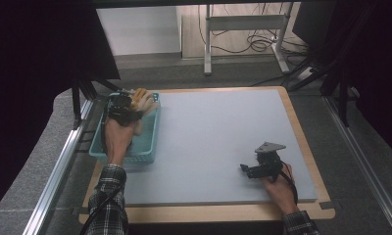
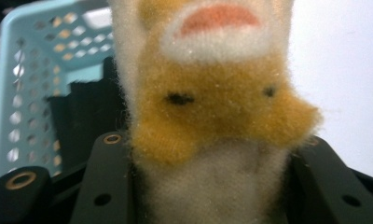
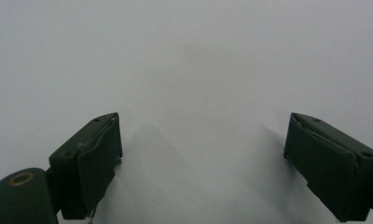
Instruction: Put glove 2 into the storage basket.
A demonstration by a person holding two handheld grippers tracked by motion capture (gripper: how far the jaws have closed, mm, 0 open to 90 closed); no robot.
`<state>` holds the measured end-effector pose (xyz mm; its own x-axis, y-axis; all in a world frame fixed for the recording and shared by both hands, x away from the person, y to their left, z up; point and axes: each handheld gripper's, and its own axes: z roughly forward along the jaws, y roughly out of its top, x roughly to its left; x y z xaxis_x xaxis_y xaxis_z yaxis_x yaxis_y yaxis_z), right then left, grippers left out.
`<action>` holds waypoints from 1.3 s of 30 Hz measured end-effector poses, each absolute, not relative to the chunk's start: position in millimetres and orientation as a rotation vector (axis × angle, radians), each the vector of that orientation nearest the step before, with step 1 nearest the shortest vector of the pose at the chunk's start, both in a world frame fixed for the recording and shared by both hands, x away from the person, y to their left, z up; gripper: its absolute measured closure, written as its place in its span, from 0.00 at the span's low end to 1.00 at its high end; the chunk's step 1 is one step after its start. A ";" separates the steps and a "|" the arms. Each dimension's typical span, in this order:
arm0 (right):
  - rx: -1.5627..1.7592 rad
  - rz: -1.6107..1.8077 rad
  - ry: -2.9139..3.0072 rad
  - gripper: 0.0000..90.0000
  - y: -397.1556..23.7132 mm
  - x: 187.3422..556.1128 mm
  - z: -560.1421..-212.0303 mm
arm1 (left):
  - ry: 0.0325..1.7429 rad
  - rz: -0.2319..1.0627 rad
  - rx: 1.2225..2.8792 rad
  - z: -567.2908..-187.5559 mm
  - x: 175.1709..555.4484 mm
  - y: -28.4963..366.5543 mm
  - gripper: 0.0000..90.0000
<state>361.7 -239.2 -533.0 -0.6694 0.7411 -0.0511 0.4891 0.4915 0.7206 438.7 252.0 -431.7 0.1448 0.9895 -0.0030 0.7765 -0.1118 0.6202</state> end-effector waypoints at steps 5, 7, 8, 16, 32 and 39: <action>1.028 0.985 2.385 0.12 -239.2 361.7 -533.0 | 1.746 0.553 1.938 -448.8 442.6 261.8 0.60; 1.029 0.985 2.385 0.12 -239.2 361.7 -533.0 | 1.757 0.536 1.954 -456.7 445.4 261.1 0.60; 1.029 0.985 2.385 0.12 -239.2 361.7 -533.0 | 1.764 0.525 1.960 -460.8 447.0 259.8 0.61; 1.028 0.986 2.385 0.12 -239.2 361.7 -533.0 | 1.774 0.456 2.010 -484.9 464.8 243.3 0.62; 1.026 0.986 2.385 0.12 -239.2 361.7 -533.1 | 1.824 0.318 2.091 -499.7 479.6 239.4 0.13; 1.026 0.985 2.386 0.12 -239.2 361.6 -533.1 | 1.755 0.365 2.001 -473.5 471.1 245.7 0.09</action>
<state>361.6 -239.2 -533.1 -0.6704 0.7402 -0.0523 0.4875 0.4925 0.7210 471.1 245.7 -473.5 0.1551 0.9833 -0.0952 0.8639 -0.0883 0.4959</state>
